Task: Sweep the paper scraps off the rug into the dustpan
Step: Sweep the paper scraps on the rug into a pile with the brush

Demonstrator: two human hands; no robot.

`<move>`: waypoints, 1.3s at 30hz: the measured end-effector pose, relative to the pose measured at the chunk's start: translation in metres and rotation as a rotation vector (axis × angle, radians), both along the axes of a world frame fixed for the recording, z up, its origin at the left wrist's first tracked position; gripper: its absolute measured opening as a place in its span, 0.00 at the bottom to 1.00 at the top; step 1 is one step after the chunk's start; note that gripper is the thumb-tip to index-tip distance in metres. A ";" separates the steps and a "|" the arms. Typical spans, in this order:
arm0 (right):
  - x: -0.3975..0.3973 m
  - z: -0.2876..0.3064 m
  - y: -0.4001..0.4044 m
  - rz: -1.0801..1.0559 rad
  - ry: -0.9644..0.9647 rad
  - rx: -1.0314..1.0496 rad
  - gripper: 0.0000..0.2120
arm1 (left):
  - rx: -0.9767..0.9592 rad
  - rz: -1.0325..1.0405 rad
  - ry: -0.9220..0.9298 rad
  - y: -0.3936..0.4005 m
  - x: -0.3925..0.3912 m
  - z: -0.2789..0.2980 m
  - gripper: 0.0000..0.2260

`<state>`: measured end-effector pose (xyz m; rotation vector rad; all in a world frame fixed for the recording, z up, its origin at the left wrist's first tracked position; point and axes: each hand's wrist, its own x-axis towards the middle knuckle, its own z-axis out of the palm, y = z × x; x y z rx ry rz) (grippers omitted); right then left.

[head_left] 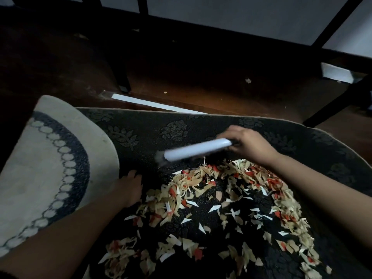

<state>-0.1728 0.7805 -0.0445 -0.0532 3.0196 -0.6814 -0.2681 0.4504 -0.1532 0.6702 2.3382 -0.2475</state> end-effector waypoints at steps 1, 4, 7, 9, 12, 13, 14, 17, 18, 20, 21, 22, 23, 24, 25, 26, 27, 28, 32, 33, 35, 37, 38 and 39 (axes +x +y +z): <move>-0.006 0.002 -0.001 -0.019 0.029 -0.014 0.15 | 0.004 0.005 0.000 -0.001 0.000 0.001 0.22; -0.027 -0.003 -0.020 -0.045 0.071 0.024 0.15 | 0.015 0.005 0.029 -0.004 0.000 0.001 0.23; -0.041 -0.022 -0.048 -0.049 0.055 0.088 0.17 | 0.003 0.000 0.047 -0.007 0.001 0.005 0.21; -0.041 -0.033 -0.059 -0.014 0.012 0.069 0.16 | -0.004 0.003 0.033 -0.009 0.001 0.005 0.19; -0.027 -0.036 -0.059 0.160 -0.071 0.081 0.16 | -0.011 0.013 0.031 -0.013 0.002 0.006 0.16; -0.023 -0.033 -0.056 0.193 -0.096 0.079 0.16 | -0.014 0.011 0.036 -0.014 0.003 0.007 0.16; -0.019 -0.028 -0.051 0.209 -0.113 0.073 0.16 | -0.020 0.005 0.033 -0.015 0.003 0.008 0.16; -0.012 -0.008 -0.036 0.215 -0.081 0.065 0.15 | -0.008 -0.007 0.046 -0.021 0.004 0.009 0.16; -0.013 -0.002 -0.034 0.209 -0.049 0.063 0.16 | 0.006 -0.009 0.068 -0.025 0.004 0.009 0.15; -0.021 0.007 -0.036 0.188 0.028 0.035 0.17 | 0.025 -0.020 0.105 -0.031 0.005 0.009 0.14; -0.026 0.008 -0.040 0.177 0.057 0.019 0.17 | 0.028 -0.025 0.112 -0.033 0.005 0.010 0.14; -0.032 0.007 -0.047 0.164 0.074 0.012 0.16 | 0.024 -0.031 0.117 -0.034 0.005 0.011 0.14; -0.038 0.004 -0.054 0.151 0.077 0.015 0.16 | 0.020 -0.040 0.123 -0.035 0.004 0.011 0.15; -0.043 0.000 -0.061 0.136 0.070 0.026 0.16 | 0.014 -0.045 0.126 -0.036 0.004 0.013 0.15; -0.046 -0.006 -0.066 0.124 0.053 0.042 0.16 | 0.010 -0.047 0.124 -0.037 0.003 0.014 0.15; -0.048 -0.012 -0.070 0.120 0.030 0.058 0.15 | 0.010 -0.044 0.123 -0.038 0.003 0.015 0.14; -0.047 -0.017 -0.071 0.127 -0.001 0.067 0.15 | 0.011 -0.040 0.120 -0.038 0.004 0.015 0.14; -0.045 -0.020 -0.071 0.147 -0.040 0.071 0.15 | 0.008 -0.035 0.114 -0.038 0.005 0.016 0.15; -0.031 -0.014 -0.062 0.242 -0.153 0.098 0.15 | 0.002 -0.015 0.079 -0.038 0.010 0.024 0.15; -0.027 -0.009 -0.059 0.240 -0.154 0.098 0.15 | 0.004 -0.006 0.070 -0.037 0.011 0.029 0.15; -0.022 0.004 -0.057 0.214 -0.134 0.097 0.15 | -0.023 -0.005 0.058 -0.034 0.010 0.039 0.15; -0.020 0.019 -0.057 0.182 -0.103 0.089 0.16 | -0.076 -0.028 0.017 -0.025 0.002 0.054 0.16; -0.020 0.029 -0.057 0.167 -0.083 0.088 0.16 | -0.102 -0.037 -0.014 -0.018 -0.002 0.064 0.17; -0.019 0.038 -0.059 0.156 -0.068 0.092 0.16 | -0.128 -0.048 -0.038 -0.011 -0.006 0.075 0.18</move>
